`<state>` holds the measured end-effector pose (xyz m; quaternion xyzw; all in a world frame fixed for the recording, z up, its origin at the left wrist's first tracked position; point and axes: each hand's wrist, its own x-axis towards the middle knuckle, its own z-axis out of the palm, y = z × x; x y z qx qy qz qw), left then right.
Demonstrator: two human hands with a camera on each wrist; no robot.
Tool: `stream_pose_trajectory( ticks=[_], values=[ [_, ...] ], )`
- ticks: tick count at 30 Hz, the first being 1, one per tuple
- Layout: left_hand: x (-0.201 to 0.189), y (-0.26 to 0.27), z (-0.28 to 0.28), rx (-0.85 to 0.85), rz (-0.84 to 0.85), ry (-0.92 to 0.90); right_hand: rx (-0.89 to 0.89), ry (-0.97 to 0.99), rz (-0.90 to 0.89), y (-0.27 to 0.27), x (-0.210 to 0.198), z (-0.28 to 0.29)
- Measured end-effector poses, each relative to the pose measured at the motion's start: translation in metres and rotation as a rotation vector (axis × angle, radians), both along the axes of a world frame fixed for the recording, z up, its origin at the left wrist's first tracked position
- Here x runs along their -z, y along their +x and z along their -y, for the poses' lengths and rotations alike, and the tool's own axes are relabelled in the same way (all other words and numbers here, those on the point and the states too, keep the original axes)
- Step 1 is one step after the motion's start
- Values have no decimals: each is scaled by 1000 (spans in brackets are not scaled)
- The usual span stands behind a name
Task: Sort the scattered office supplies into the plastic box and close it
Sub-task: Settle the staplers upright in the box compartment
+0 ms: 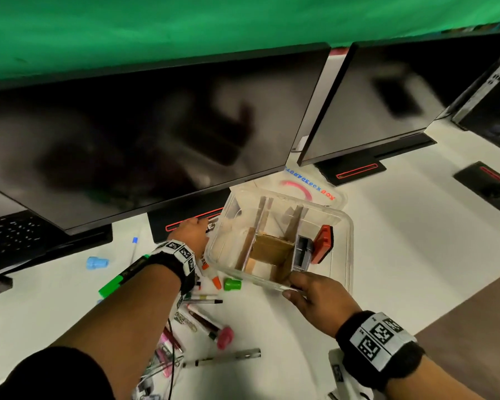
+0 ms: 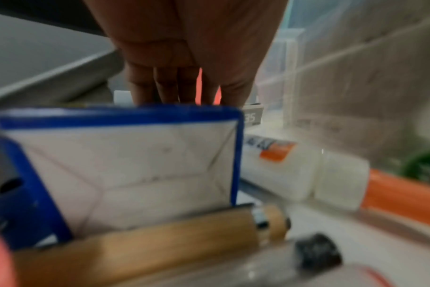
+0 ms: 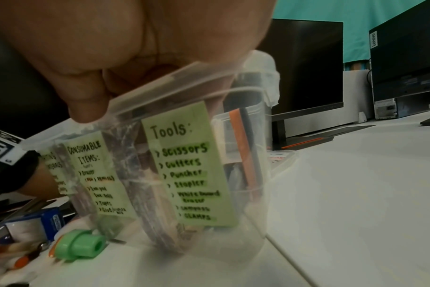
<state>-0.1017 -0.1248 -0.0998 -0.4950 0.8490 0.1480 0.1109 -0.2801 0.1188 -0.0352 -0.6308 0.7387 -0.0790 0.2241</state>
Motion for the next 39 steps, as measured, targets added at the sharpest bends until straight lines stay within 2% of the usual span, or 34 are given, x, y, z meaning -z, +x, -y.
stream_pose_trajectory(
  ticks=[6, 8, 10, 12, 15, 17, 19, 23, 26, 29, 33, 39],
  values=[
    [-52, 38, -10, -183, -231, -137, 34, 46, 35, 2, -7, 1],
    [-72, 47, -20, -135, -335, -165, 58, 46, 53, 4, -17, 2],
    [-89, 50, -35, -1, -420, -136, 138, -30, 91, 9, -32, 5],
    [-103, 47, -53, 159, -450, -88, 273, -128, 283, 14, -47, 13],
    [-114, 35, -76, 279, -506, -23, 431, -161, 604, 24, -63, 30],
    [-115, 24, -86, 336, -527, 3, 513, -151, 754, 27, -67, 40],
    [-113, 14, -92, 385, -536, 8, 556, -155, 802, 26, -72, 44],
    [-109, 13, -91, 409, -464, -13, 592, -241, 594, 4, -84, 35],
    [-101, 22, -82, 459, -294, -5, 626, -295, 294, -21, -95, 21],
    [-95, 28, -81, 469, -196, 37, 616, -162, 24, -34, -96, 13],
    [-90, 30, -84, 428, -190, 43, 567, 33, -118, -31, -82, 16],
    [-88, 28, -87, 369, -196, 23, 448, 172, -170, -31, -40, 33]
  ],
)
